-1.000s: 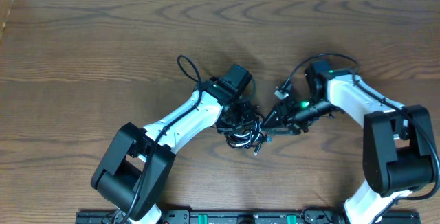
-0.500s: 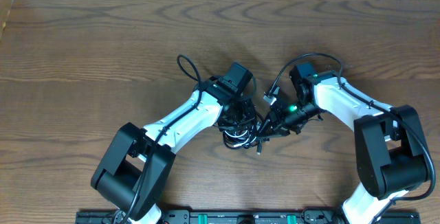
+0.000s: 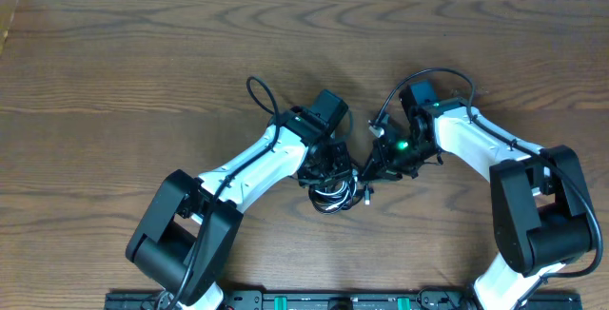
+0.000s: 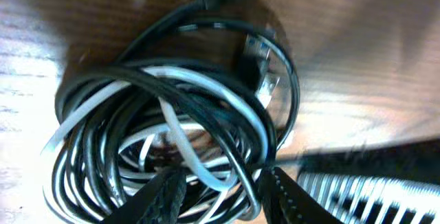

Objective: Untangle cables

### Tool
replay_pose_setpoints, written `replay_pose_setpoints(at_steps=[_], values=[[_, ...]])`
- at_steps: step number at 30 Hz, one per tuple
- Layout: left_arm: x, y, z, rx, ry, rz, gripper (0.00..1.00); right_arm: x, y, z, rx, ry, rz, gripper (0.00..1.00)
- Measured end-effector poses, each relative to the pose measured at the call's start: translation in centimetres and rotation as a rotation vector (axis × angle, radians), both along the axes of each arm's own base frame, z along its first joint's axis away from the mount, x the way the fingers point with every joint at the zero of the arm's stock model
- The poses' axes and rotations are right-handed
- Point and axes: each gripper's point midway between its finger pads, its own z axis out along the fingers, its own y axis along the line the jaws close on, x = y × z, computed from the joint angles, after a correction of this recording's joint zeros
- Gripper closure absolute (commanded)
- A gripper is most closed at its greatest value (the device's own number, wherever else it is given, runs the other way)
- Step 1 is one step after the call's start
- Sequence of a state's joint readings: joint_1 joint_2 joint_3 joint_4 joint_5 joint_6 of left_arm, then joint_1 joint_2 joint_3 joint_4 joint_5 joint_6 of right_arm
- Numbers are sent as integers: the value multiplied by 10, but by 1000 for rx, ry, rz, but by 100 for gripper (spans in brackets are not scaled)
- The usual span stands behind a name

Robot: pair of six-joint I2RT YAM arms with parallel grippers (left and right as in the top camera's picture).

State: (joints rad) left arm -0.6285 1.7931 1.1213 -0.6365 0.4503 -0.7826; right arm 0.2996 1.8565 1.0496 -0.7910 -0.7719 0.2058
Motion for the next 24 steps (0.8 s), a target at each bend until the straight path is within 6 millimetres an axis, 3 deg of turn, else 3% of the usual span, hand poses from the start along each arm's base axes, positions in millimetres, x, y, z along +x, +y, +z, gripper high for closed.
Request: replay_pose_setpoints(at_steps=[9, 17, 24], values=[[-5, -6, 28, -53, -63, -66, 59, 9, 0, -5, -37, -16, -40, 99], [-24, -19, 22, 14, -91, -115, 60, 13, -4, -9, -75, -11, -72, 99], [-16, -9, 15, 155, -162, 7, 60, 14, -11, -14, -130, -17, -84, 99]])
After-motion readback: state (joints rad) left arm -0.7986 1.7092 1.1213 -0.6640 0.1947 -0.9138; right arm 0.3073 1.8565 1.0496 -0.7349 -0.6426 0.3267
